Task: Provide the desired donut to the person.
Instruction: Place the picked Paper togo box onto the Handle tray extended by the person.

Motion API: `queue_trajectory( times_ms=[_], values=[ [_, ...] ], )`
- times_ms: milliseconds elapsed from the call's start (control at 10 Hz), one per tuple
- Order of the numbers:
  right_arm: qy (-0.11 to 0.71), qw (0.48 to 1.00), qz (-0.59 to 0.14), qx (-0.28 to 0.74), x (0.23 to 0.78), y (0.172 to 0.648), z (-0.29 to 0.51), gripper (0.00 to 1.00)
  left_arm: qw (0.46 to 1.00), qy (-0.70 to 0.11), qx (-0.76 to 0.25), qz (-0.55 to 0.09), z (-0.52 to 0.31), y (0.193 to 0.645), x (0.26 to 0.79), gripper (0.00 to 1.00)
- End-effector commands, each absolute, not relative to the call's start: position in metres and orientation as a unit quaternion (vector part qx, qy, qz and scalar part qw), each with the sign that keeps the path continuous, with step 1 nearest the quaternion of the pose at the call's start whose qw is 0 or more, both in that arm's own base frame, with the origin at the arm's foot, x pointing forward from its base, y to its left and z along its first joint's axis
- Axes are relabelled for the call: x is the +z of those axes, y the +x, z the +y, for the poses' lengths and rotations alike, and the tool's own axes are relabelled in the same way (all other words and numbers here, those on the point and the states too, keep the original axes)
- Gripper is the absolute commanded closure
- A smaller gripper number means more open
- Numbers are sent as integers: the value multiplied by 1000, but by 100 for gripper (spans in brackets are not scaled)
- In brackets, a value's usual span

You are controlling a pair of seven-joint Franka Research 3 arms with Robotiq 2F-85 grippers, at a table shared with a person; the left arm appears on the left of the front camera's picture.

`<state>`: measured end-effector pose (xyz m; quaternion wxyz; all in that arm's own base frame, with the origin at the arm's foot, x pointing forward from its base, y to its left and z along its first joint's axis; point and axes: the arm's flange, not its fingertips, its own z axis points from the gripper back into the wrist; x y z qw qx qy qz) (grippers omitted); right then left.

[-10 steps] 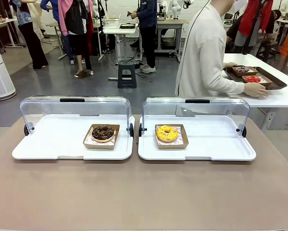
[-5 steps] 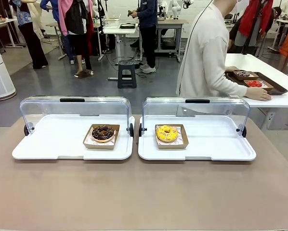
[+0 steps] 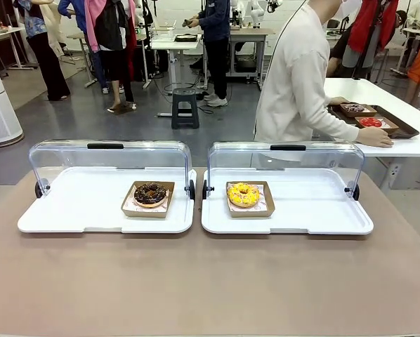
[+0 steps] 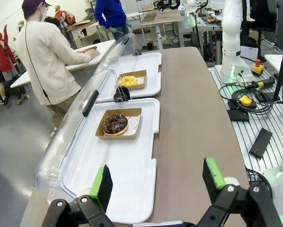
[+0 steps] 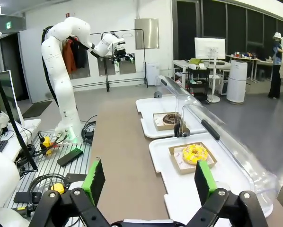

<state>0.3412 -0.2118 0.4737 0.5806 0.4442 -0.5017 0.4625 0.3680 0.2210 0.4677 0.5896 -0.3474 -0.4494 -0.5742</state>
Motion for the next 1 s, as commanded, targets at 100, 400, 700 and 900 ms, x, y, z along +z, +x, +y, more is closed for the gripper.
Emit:
queue_trajectory(
  times_ms=[100, 400, 700, 900],
  values=[
    [446, 574, -502, 469, 472, 339, -213, 0, 586, -348, -575, -453, 222, 367, 469, 0],
    [446, 574, -502, 469, 472, 339, -213, 0, 586, -348, -575, -453, 222, 367, 469, 0],
    [446, 574, -502, 469, 472, 339, -213, 0, 586, -348, -575, -453, 222, 367, 469, 0],
    [446, 574, -502, 469, 472, 339, -213, 0, 586, -348, -575, -453, 222, 367, 469, 0]
  ],
)
